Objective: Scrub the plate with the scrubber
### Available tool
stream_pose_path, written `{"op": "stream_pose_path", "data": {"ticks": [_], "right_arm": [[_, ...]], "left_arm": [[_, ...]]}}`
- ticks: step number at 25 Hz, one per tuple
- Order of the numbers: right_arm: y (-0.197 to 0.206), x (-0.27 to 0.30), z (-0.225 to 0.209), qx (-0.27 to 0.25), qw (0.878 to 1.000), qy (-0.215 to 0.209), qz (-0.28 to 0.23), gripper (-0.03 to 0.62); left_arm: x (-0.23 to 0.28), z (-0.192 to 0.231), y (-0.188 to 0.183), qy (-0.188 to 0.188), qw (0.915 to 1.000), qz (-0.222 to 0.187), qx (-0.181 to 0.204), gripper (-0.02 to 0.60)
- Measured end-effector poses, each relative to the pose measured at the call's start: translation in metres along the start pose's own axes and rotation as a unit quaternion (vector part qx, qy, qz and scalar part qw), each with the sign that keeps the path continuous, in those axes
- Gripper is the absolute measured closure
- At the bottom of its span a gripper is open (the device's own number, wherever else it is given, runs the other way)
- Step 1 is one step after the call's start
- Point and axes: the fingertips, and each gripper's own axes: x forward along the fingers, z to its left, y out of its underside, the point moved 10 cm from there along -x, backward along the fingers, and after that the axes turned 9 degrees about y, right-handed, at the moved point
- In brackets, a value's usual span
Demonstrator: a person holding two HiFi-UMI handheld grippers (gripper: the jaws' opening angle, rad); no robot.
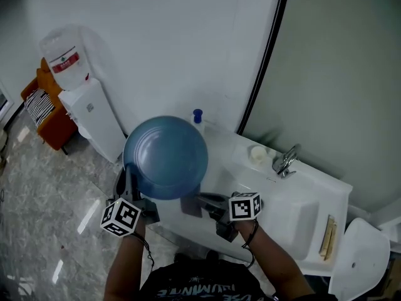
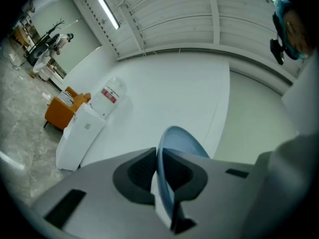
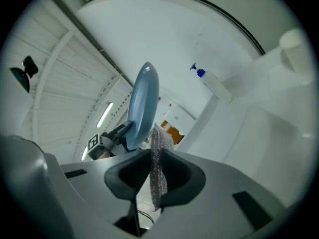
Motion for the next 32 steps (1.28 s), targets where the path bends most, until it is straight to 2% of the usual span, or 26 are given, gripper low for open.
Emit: {"op": "stream_pose_path", "data": {"ticks": [3, 6, 8, 14, 18, 21, 25, 32], "right_arm": [[0.014, 0.008, -0.001, 0.065, 0.997, -0.039, -0.001, 0.517], [0.018, 0.023, 0.007, 0.096, 0.992, -0.085, -0.004, 0.517], [0.015, 0.034, 0.015, 0.107, 0.987, -0.119, -0.018, 0.517], [0.011, 0.055, 0.032, 0.136, 0.97, -0.193, -0.051, 0.517], [0.012, 0.055, 0.035, 0.161, 0.959, -0.225, -0.065, 0.519], [0.016, 0.048, 0.031, 0.183, 0.952, -0.235, -0.076, 0.519], [0.015, 0.031, 0.022, 0.197, 0.948, -0.232, -0.097, 0.519], [-0.002, -0.004, -0.002, 0.2, 0.949, -0.195, -0.147, 0.519]], "left_arm": [[0.002, -0.008, 0.001, 0.023, 0.999, -0.008, -0.036, 0.552], [0.003, -0.013, 0.003, 0.033, 0.9955, -0.02, -0.086, 0.552], [0.005, -0.018, 0.005, 0.041, 0.9933, -0.025, -0.105, 0.552], [0.009, -0.028, 0.007, 0.059, 0.9937, -0.011, -0.094, 0.552], [0.008, -0.027, 0.006, 0.058, 0.9941, -0.013, -0.091, 0.552], [0.007, -0.021, 0.003, 0.053, 0.995, -0.018, -0.083, 0.552], [0.003, -0.012, -0.002, 0.043, 0.9968, -0.024, -0.063, 0.552], [-0.008, 0.005, -0.004, 0.021, 0.9992, -0.025, -0.024, 0.552]]}}
